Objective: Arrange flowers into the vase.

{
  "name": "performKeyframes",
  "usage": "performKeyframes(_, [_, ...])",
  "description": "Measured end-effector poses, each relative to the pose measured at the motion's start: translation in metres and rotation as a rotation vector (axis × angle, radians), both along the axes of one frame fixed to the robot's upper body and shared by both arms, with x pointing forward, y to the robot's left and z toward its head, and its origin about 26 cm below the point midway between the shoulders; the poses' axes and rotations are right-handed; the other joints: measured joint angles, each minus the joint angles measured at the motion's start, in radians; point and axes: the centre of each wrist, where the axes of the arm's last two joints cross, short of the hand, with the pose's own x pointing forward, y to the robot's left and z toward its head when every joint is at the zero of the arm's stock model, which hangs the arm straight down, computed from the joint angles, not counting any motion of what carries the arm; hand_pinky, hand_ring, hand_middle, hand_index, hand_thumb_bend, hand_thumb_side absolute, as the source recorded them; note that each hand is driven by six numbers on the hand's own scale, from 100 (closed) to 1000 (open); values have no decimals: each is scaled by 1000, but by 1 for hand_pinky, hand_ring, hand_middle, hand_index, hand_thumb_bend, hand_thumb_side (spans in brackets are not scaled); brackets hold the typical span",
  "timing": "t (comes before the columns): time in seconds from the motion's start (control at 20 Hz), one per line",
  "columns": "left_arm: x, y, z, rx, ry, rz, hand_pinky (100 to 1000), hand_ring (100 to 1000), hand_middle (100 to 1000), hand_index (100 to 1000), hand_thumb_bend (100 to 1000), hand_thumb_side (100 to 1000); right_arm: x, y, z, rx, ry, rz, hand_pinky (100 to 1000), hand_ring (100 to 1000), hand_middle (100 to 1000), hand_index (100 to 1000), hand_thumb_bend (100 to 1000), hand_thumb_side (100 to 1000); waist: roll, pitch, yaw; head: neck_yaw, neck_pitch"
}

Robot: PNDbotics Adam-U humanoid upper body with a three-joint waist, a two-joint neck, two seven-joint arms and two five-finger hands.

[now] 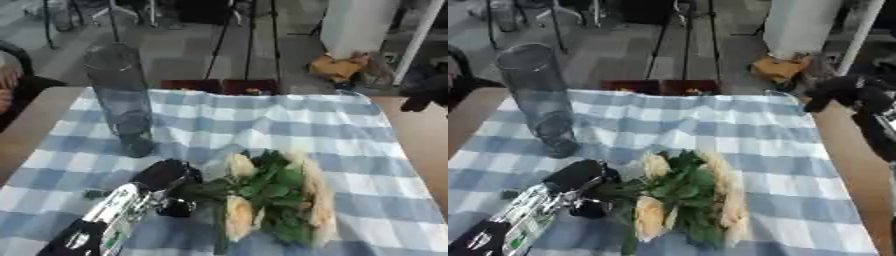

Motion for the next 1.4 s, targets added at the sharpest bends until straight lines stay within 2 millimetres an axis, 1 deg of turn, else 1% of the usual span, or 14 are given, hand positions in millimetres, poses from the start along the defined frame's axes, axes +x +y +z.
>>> performKeyframes(0.15, [-3,7,7,-29,25,10,100,100,100,115,100,344,0,0,0,2,-2,-1,783,588,498,779,100,1000,1,0,4,-1,0])
performKeyframes(0.25, [-6,10,18,-49,23,12,100,100,100,113,100,338,0,0,0,3,-2,-2,783,587,498,779,100,1000,2,0,6,-2,0])
performKeyframes(0.4, [-11,9,33,-73,3,1,100,100,100,113,100,309,0,0,0,5,-1,-3,783,587,497,779,100,1000,4,0,6,-4,1])
performKeyframes(0.45, [-13,8,39,-79,-13,-4,100,100,100,114,100,286,0,0,0,6,-1,-3,784,586,496,779,100,1000,3,0,6,-4,1])
performKeyframes(0.7, [-23,3,61,-124,-116,-33,100,100,100,116,100,295,0,0,0,8,0,-4,785,584,495,779,100,1000,3,0,5,-4,0])
performKeyframes(0.85, [-25,2,67,-170,-143,-41,100,100,100,110,100,336,0,0,0,8,1,-4,785,585,495,779,100,1000,3,0,5,-4,0])
performKeyframes(0.9, [-26,2,69,-195,-148,-42,100,100,100,110,100,336,0,0,0,8,1,-4,785,585,495,779,100,1000,2,0,4,-4,-1])
performKeyframes(0.95, [-27,1,72,-224,-151,-43,100,100,100,105,100,371,0,0,0,9,1,-4,785,584,495,779,100,1000,2,0,4,-4,-1])
performKeyframes(1.0, [-28,1,77,-264,-153,-43,100,100,100,103,100,387,0,0,0,10,2,-5,785,584,495,779,100,1000,2,0,4,-4,-1])
performKeyframes(1.15, [-33,3,96,-410,-145,-35,100,100,100,100,100,452,0,0,0,13,2,-6,785,585,495,780,100,1000,-1,0,5,-4,-1])
performKeyframes(1.3, [-38,7,114,-555,-100,-26,100,100,100,100,100,518,0,0,0,16,1,-8,785,585,494,779,100,1000,-2,0,5,-5,-1])
performKeyframes(1.4, [-41,10,125,-656,-59,-28,100,100,100,100,100,541,0,0,0,19,0,-9,785,585,494,779,100,1000,-3,0,5,-5,-1])
